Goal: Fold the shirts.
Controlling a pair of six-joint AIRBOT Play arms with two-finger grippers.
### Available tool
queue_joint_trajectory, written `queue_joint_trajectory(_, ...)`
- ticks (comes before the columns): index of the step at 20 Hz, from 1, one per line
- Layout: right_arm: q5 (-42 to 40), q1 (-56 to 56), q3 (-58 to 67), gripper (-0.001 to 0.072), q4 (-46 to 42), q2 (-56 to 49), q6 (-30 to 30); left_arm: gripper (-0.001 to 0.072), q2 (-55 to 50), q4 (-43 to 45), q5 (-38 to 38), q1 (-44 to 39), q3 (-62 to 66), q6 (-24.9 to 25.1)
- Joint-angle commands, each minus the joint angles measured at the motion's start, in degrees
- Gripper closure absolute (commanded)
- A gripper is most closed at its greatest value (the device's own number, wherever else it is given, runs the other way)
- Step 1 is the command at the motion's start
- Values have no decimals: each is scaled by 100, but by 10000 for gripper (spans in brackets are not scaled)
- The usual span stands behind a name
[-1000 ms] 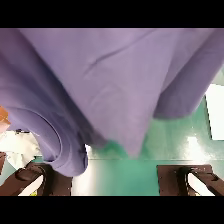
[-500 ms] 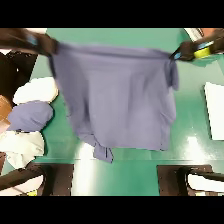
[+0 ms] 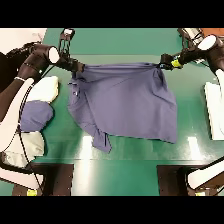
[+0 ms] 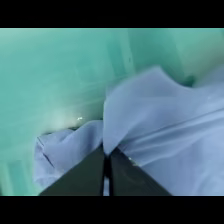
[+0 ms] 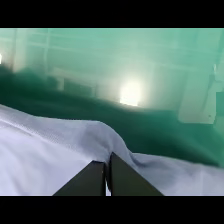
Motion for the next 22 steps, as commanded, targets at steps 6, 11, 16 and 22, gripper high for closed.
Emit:
queue_joint_trajectory(6,168,-184,201,326,42,39,-26,212,13,-87,-719,188,258,-337)
queue_joint_trajectory(11,868,-485,-872,327,48,1226,-651,214,863,-328,-2234,732,-212,-428)
queue_joint_trajectory(16,870,-603,-2885,327,59,2684,-756,213,2275,-1414,-2205,730,-2841,-433)
queue_joint_trajectory(22,417,-603,-4236,327,57,4000,-839,211,3486,-3720,-1305,730,-5606,-278)
